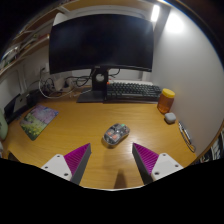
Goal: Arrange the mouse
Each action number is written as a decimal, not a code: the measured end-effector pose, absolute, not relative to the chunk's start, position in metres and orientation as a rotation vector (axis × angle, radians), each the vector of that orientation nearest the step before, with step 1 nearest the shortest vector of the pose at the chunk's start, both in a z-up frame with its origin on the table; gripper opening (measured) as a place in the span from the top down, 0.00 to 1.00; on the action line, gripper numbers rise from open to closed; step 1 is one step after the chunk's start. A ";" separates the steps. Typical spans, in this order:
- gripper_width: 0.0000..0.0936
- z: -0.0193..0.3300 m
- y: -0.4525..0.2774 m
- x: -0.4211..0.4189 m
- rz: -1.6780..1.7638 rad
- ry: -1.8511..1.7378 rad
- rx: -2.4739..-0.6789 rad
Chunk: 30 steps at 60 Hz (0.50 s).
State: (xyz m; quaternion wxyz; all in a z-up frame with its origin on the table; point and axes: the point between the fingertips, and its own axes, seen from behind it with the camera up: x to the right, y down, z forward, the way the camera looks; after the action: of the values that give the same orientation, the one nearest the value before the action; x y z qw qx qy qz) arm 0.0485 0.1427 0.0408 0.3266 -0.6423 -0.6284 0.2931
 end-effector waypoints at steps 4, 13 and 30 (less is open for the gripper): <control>0.08 0.031 0.143 0.036 0.760 -1.654 -1.672; 0.08 0.012 0.144 0.009 0.755 -1.653 -1.670; 0.07 -0.011 0.143 -0.038 0.742 -1.667 -1.678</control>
State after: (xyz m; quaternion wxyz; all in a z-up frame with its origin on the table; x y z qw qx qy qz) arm -0.0379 0.1432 -0.0113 0.3252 -0.6399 -0.6360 0.2832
